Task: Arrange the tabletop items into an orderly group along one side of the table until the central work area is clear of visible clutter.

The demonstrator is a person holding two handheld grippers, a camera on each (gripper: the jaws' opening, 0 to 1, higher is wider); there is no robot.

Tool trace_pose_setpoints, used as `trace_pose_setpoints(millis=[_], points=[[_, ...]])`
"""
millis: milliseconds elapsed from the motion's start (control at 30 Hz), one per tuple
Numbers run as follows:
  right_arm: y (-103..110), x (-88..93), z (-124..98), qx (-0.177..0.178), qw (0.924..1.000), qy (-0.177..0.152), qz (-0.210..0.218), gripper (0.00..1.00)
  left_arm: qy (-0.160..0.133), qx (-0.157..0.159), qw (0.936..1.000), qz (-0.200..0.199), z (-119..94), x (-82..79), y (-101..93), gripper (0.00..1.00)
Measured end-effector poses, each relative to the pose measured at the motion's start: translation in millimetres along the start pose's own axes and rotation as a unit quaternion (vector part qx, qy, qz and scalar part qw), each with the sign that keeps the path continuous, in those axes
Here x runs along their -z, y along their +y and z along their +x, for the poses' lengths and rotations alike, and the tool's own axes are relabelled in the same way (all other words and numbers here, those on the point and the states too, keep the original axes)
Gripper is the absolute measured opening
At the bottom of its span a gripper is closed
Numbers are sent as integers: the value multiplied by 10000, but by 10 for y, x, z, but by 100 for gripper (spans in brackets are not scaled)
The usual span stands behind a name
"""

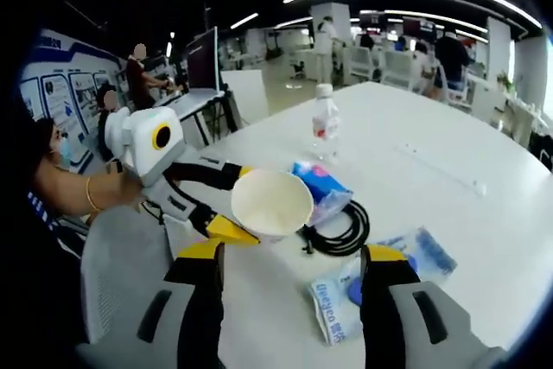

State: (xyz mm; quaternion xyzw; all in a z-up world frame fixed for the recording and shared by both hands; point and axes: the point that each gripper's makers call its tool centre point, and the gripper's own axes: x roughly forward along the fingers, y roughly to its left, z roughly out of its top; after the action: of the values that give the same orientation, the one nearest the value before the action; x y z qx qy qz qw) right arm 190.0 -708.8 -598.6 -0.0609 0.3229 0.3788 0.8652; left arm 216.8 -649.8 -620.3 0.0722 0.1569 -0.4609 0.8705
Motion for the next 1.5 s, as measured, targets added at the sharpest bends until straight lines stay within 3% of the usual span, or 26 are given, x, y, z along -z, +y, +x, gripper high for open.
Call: trace_pose_setpoints(millis=[600, 1500], points=[[-152, 89, 79, 99, 9999, -62, 97, 79, -274, -380, 9988, -157, 205, -194, 384, 38], [-461, 146, 256, 311, 9992, -149, 210, 95, -548, -903, 9934, -454, 624, -245, 1016, 37]])
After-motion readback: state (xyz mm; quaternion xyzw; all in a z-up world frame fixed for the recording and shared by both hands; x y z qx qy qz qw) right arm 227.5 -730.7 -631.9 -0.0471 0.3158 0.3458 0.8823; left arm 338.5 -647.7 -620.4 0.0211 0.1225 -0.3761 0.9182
